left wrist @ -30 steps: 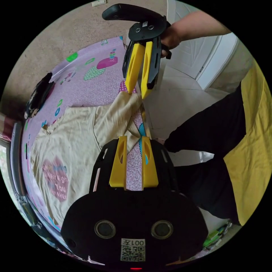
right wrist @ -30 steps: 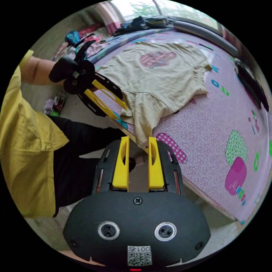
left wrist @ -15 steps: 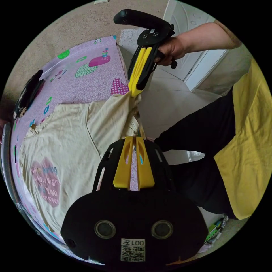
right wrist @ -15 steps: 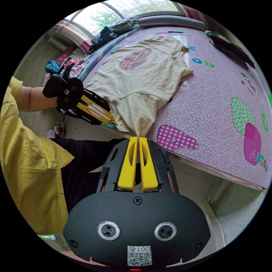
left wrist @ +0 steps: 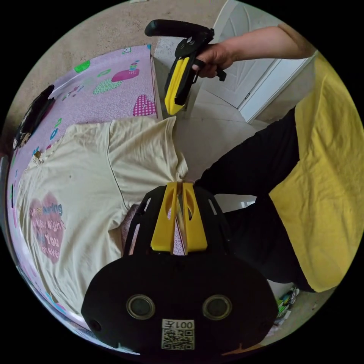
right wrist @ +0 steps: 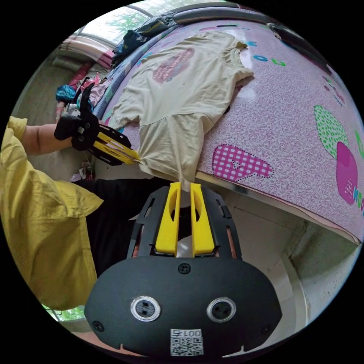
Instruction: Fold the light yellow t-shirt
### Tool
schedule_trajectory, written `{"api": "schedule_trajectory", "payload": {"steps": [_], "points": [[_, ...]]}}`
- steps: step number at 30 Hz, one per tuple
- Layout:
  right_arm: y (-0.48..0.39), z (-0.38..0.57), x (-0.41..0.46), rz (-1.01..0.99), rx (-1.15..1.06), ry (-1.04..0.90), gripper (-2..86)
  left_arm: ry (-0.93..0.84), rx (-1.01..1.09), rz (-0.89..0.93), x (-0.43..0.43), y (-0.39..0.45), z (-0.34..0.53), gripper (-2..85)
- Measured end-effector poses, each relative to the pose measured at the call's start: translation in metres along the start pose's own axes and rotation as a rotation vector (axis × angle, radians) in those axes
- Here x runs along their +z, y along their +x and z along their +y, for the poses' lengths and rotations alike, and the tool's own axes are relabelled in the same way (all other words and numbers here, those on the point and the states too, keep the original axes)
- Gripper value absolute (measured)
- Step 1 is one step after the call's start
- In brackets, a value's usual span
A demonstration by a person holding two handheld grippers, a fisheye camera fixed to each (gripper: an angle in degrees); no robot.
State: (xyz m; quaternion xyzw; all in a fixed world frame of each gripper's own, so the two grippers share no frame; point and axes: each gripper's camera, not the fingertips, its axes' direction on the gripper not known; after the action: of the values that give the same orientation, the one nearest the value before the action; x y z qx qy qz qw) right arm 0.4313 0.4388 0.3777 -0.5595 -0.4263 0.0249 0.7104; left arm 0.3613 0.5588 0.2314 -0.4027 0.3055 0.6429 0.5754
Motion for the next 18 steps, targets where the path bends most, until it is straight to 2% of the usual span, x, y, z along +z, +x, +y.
{"api": "schedule_trajectory", "payload": {"steps": [4,9,13,18], "points": [[0.005,-0.016,-0.038,0.008,-0.002,0.128,0.8,0.039,-0.027,-0.026,-0.021,0.003,0.021,-1.0],[0.008,-0.085,-0.054,0.077,-0.076,0.246,0.2,0.052,-0.062,-0.037,-0.017,-0.003,0.034,-1.1],[0.027,-0.125,-0.044,0.105,-0.031,0.211,0.0,0.041,-0.012,-0.004,0.006,-0.004,0.024,-1.0],[0.044,-0.139,-0.029,-0.036,-0.005,0.055,0.0,0.003,0.019,-0.006,0.023,-0.015,0.036,-1.1]]}}
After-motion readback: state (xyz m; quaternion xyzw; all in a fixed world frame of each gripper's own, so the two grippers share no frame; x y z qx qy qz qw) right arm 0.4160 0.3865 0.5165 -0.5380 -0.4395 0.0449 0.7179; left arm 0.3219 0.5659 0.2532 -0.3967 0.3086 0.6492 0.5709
